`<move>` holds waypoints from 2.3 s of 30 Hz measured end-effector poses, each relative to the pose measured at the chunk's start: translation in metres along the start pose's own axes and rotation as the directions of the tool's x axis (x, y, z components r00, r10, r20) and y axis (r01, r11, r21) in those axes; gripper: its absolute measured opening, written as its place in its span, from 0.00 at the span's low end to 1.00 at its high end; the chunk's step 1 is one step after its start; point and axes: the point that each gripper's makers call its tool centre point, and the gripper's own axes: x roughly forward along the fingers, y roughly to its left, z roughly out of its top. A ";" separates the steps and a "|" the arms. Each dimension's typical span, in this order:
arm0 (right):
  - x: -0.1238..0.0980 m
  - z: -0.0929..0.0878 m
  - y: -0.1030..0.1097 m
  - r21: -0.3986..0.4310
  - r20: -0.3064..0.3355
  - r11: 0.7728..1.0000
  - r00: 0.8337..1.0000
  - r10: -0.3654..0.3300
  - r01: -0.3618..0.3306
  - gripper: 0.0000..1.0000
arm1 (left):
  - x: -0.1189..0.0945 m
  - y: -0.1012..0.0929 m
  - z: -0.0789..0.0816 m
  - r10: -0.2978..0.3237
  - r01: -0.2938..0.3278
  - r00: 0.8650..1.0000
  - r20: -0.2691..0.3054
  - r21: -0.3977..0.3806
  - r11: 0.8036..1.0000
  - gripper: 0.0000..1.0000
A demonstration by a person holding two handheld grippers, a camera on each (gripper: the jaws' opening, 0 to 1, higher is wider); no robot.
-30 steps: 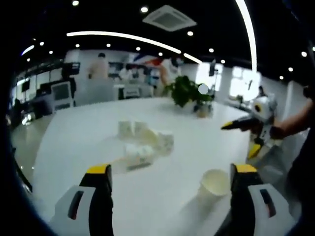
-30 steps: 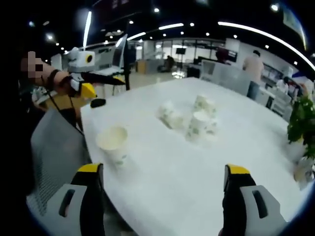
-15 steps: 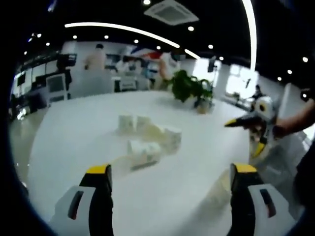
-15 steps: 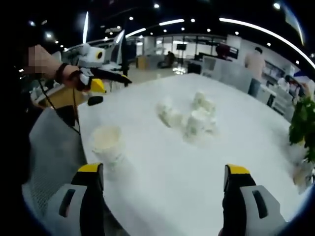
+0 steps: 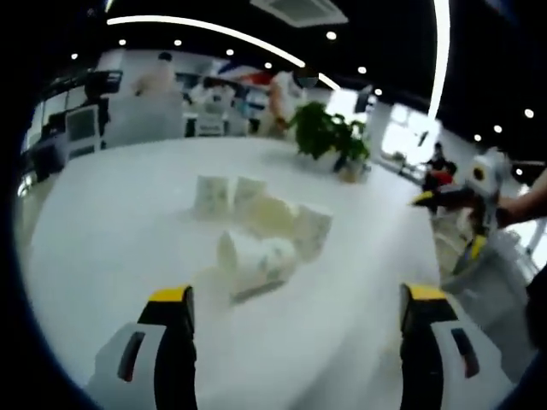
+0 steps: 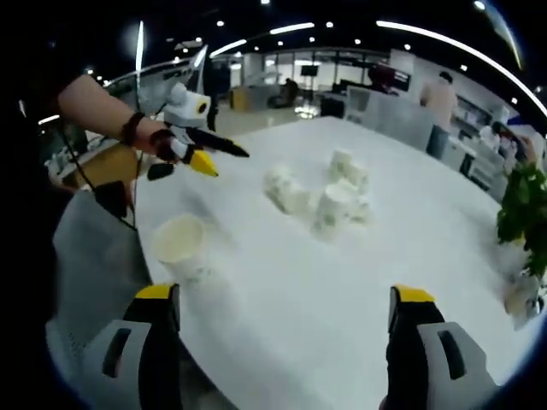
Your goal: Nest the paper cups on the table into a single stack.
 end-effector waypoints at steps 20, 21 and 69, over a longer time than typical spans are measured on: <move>-0.015 -0.016 0.004 0.047 -0.052 0.998 0.998 -0.030 0.033 1.00 | 0.039 0.018 -0.005 -0.102 0.101 0.995 -0.021 -0.023 0.995 0.90; -0.015 -0.016 0.004 0.048 -0.054 0.998 0.998 -0.034 0.036 1.00 | 0.040 0.018 -0.004 -0.109 0.109 0.994 -0.014 -0.035 0.993 0.91; -0.010 -0.014 -0.010 0.080 -0.062 0.995 0.996 -0.056 0.061 0.99 | 0.048 0.001 -0.025 -0.289 0.279 0.957 -0.030 -0.177 0.944 0.00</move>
